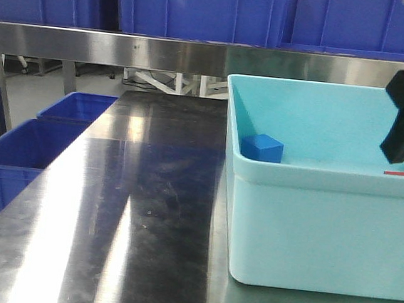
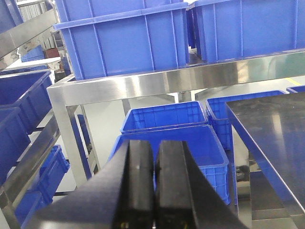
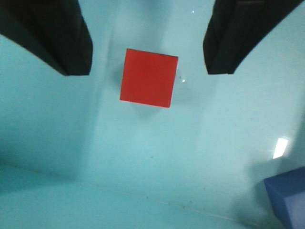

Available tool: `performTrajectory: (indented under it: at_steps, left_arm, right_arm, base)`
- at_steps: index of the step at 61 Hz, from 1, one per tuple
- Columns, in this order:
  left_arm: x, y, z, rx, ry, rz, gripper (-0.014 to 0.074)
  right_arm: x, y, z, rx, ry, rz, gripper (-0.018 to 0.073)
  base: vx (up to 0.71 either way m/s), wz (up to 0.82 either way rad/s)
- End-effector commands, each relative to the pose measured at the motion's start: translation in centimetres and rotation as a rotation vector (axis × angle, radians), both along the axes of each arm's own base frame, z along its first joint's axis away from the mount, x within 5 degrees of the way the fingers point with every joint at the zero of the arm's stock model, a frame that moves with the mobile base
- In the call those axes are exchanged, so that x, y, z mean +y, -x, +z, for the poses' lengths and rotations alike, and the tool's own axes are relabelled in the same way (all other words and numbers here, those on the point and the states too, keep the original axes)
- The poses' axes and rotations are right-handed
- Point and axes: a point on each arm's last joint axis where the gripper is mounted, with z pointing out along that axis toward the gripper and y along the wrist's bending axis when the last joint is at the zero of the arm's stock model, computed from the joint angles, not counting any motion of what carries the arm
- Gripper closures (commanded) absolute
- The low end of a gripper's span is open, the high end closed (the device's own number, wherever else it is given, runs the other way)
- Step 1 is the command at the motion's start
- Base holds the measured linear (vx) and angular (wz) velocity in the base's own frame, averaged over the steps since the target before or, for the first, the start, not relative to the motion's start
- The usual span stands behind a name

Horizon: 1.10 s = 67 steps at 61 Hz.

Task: Pick red cube and place on left shelf
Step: 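Lower the open right gripper around the red cube in the tub, then close the right gripper on the red cube and lift it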

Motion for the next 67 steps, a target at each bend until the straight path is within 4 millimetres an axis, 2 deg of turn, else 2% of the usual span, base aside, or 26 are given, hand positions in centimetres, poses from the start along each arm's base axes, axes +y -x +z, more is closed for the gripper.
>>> performTrajectory:
  at_steps: [1, 44, 56, 62, 67]
  left_arm:
    - [0.0, -0.1, 0.0, -0.06, 0.005, -0.004, 0.0491]
    - [0.0, -0.1, 0.0, -0.06, 0.005, -0.004, 0.0491]
    - [0.0, -0.1, 0.0, -0.06, 0.005, -0.004, 0.0491]
    - [0.0, -0.1, 0.0, -0.06, 0.005, -0.004, 0.0491]
    - [0.0, -0.1, 0.0, -0.06, 0.005, -0.004, 0.0491]
  right_arm:
    - [0.2, -0.8, 1.3, -0.083, -0.005, 0.017, -0.0033]
    - [1.0, -3.4, -2.8, -0.015, 0.009, 0.029, -0.0033]
    - [1.1, -3.8, -3.0, -0.035, 0.009, 0.038, -0.0027]
    - [1.2, -4.0, -2.8, -0.063, 0.002, 0.042, 0.0043]
    - [1.3, -4.2, -2.2, -0.084, -0.004, 0.042, 0.0181]
  base:
    - [0.0, 0.0]
    - [0.0, 0.0]
    - [0.0, 0.0]
    - [0.0, 0.0]
    - [0.0, 0.0]
